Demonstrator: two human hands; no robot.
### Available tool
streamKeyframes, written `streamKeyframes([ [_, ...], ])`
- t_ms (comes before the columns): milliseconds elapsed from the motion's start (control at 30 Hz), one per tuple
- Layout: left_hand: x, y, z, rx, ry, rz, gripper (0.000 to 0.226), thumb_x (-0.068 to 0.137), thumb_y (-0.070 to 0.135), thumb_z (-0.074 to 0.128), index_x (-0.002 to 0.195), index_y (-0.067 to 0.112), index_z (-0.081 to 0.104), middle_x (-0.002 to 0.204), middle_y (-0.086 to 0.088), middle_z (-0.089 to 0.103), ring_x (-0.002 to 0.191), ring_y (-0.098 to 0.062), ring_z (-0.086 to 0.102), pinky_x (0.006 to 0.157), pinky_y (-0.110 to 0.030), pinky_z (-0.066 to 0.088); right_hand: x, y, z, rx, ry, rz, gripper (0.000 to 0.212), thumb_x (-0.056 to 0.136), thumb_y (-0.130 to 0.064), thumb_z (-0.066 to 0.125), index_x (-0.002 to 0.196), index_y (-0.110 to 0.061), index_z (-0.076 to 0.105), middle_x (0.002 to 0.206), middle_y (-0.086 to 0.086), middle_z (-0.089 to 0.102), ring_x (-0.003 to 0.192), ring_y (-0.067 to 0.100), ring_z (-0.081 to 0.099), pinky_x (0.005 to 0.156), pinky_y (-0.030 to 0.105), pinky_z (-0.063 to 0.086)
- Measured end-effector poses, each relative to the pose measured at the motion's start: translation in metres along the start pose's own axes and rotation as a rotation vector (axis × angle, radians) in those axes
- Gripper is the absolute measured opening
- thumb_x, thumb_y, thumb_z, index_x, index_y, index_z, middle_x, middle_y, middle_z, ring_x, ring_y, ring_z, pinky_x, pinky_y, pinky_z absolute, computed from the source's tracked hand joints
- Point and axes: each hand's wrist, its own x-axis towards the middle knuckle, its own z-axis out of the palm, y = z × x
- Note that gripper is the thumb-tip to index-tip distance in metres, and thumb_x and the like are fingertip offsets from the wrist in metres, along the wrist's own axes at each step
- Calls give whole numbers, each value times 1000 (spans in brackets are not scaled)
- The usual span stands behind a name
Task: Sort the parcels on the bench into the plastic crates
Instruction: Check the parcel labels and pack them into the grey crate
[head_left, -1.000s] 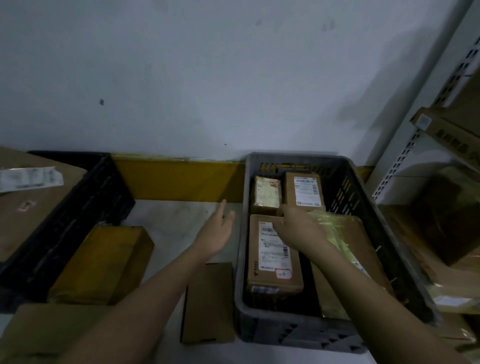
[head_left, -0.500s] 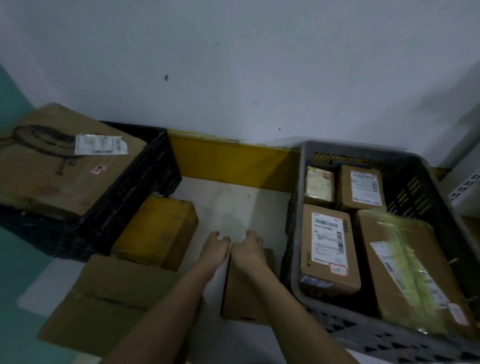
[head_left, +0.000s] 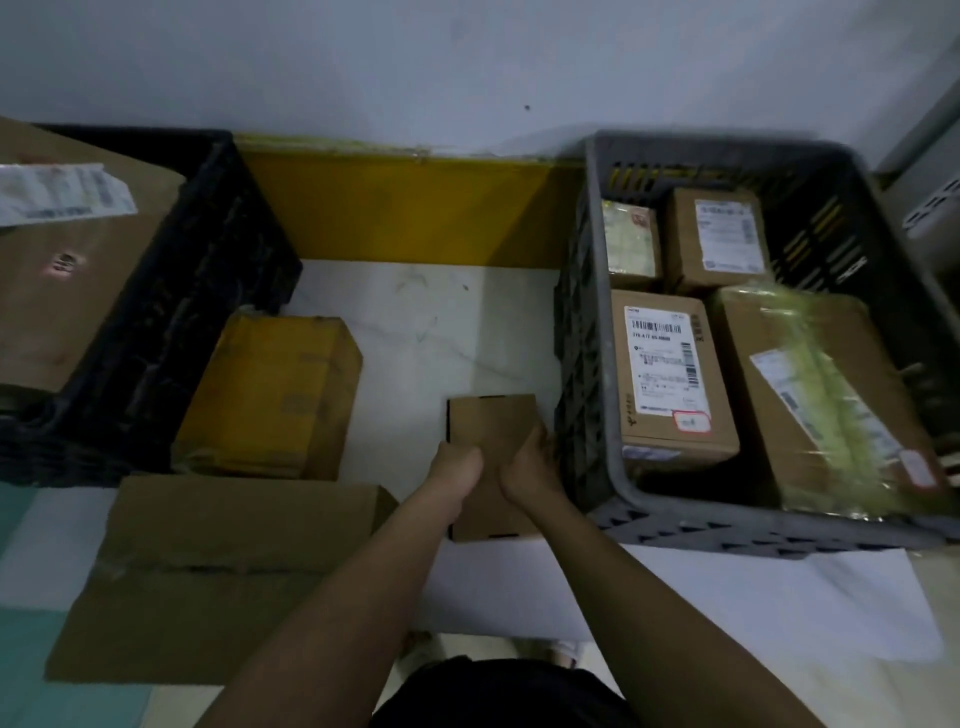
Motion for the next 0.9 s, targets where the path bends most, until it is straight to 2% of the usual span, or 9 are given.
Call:
streamKeyframes([
  [133,8,-11,-1,-27,-12,-66,23,100,13,40,91,5,59,92,-15,61,81,-27,61,74,-33,53,-1,2,3,56,-88,98,75,96,-25,52,153,-5,8,146,20,40,127,37,48,103,46,45],
  [233,9,-1,-9,-26,79,-25,30,96,17,41,110,-1,62,114,-20,62,102,-37,62,94,-48,54,-9,-12,-3,174,-38,40,71,95,-32,54,151,-13,16,144,15,44,123,35,52,100,45,48],
  [333,3,35,-35,137,272,195,39,93,27,41,122,10,61,125,-17,55,111,-38,54,101,-50,46,-18,-42,-20,368,86,-81,65,88,-39,55,145,-23,29,136,7,52,118,30,57,97,46,50],
  [400,-8,64,-60,107,270,384,40,98,30,40,132,18,58,134,-12,56,117,-36,53,103,-49,44,-23,-65,-39,468,133,-161,70,85,-36,56,148,-25,28,138,4,51,123,29,54,99,50,50],
  [500,-30,89,-99,-118,176,547,41,102,28,47,143,26,48,134,-5,58,116,-26,58,101,-49,49,-32,-93,-64,569,127,-248,67,94,-18,59,152,-23,26,148,2,44,134,25,46,108,46,44],
  [600,-52,90,-119,-218,152,683,37,101,21,54,137,30,51,123,-3,62,108,-21,62,93,-43,54,-39,-111,-76,520,143,-314,58,96,-19,60,147,-23,33,146,0,43,134,24,45,108,45,44],
  [700,-69,89,-118,-140,346,862,40,100,23,58,139,27,52,127,8,58,114,-13,56,90,-29,49,-57,-131,-84,514,179,-398,47,97,-34,59,139,-22,42,139,-1,39,128,19,46,106,41,44],
  [833,-76,87,-109,20,509,1052,38,95,38,63,133,37,56,118,16,63,105,-3,60,85,-29,56,-85,-158,-94,886,-105,-513,45,95,-44,60,134,-30,42,133,-5,56,116,12,59,97,40,54],
  [900,-79,89,-107,173,627,1153,34,95,38,61,128,38,58,109,17,63,99,-4,59,80,-30,56,-90,-164,-98,1026,-114,-493,41,94,-37,65,128,-26,44,120,-3,62,104,11,65,86,35,59],
])
